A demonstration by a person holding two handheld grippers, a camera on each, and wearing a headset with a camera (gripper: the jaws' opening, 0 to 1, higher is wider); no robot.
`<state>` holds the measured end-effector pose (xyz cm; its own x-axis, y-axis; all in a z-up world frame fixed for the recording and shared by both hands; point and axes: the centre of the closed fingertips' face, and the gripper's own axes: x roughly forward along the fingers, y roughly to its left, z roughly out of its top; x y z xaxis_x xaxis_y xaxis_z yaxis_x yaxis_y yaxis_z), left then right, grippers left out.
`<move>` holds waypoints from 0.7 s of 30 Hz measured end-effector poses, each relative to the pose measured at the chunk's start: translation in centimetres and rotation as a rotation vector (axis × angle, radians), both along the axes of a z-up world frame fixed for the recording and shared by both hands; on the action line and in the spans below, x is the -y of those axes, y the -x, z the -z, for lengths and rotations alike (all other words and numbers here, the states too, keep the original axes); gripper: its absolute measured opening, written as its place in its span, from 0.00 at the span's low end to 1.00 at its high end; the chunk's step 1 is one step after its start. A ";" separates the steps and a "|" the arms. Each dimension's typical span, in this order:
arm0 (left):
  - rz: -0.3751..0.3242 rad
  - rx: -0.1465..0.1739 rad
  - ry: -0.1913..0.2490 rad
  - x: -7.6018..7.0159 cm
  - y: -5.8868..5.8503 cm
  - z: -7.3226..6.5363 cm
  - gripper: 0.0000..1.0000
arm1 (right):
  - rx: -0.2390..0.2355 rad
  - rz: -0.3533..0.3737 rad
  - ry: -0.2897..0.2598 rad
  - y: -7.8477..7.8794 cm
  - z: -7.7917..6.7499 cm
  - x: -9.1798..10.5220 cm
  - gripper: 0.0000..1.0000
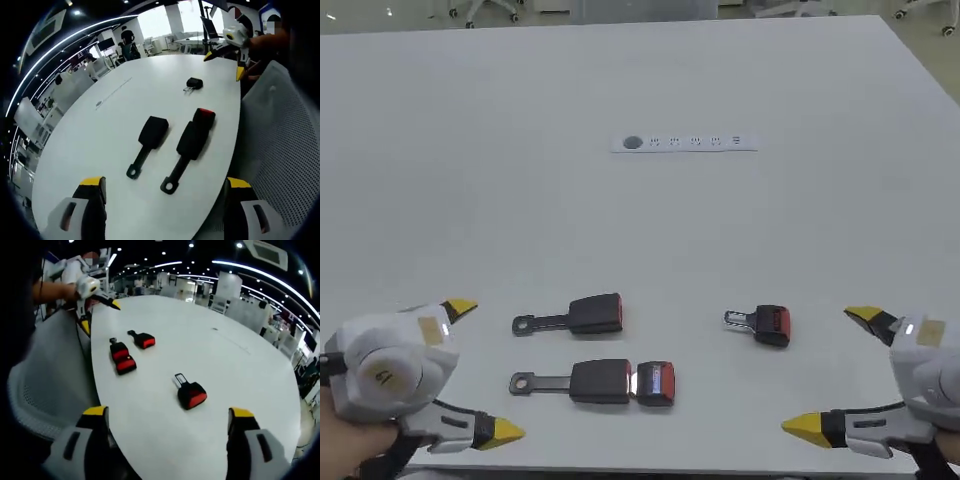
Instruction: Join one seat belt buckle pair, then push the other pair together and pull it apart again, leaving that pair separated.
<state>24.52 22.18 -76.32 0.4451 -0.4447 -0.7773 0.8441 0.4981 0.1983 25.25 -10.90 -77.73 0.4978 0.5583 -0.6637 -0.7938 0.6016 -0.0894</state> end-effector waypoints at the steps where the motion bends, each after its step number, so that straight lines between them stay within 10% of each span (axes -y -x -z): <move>1: -0.002 -0.003 0.002 -0.1 0.1 0.0 1.00 | 0.000 0.008 -0.003 -0.1 0.0 0.0 1.00; 21: -0.077 0.049 0.041 -2.7 0.5 -0.2 1.00 | 0.019 0.040 -0.008 0.3 -1.2 0.4 1.00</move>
